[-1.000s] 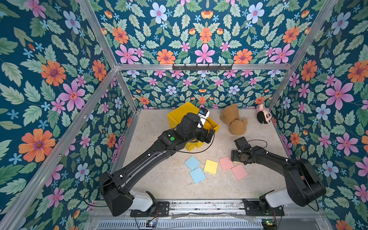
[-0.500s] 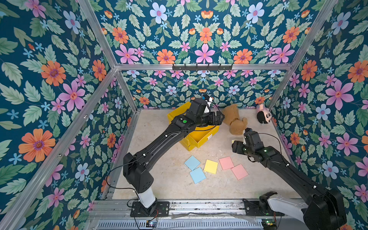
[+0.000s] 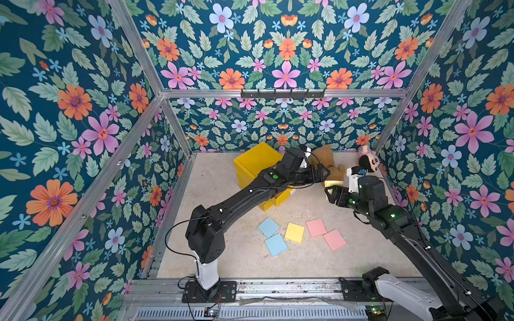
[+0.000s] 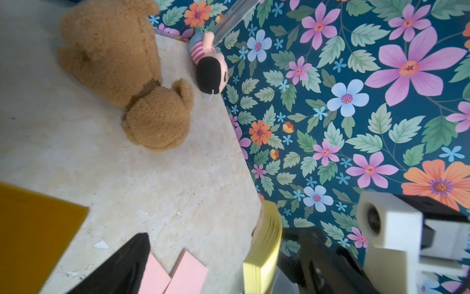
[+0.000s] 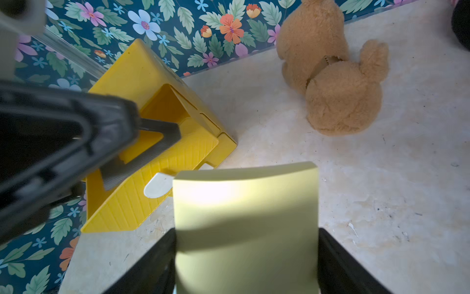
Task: Please put the sticky notes in the drawer by color
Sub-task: Pick up the sticky notes from the center of the board.
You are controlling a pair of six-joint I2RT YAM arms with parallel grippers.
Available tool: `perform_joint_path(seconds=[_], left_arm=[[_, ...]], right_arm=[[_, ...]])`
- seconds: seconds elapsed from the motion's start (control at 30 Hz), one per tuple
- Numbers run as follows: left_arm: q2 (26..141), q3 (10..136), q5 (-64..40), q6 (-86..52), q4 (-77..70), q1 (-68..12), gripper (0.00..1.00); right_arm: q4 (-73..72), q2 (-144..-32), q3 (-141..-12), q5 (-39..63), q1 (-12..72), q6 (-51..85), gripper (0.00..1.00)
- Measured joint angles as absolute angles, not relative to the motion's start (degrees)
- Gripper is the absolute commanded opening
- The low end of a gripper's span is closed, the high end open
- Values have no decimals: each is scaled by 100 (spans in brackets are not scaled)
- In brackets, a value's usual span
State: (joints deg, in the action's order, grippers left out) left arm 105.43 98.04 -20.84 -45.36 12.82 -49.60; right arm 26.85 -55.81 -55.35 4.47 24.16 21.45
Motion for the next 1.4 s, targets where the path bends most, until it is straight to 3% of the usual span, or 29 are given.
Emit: perform_joint_path(seconds=[0.53,0.77,0.9,1.07,1.23,1.4], left_arm=[[10704,9760,-2604,-4803,893,-5293,31],[10691,9714,-2609,-4801,888,-5288,17],[10687,9690,-2598,-4799,878,-5284,2],[10641,9601,-2716,-4803,762,-5229,0],[10484,9470,-3028,-4847,580,-4976,0],[10180,9358,-3597,-4845,390,-4449,0]], right_arm=[[2814,-5568,-5599,572,2314,2200,83],[2759,-5559,-5553,593,2309,2283,83],[2738,-5537,-5531,613,2309,2285,84],[2703,-5441,-5476,668,2305,2296,99],[2349,-5142,-5321,1264,2145,2390,99],[1398,-4740,-4831,2727,1153,2958,99]])
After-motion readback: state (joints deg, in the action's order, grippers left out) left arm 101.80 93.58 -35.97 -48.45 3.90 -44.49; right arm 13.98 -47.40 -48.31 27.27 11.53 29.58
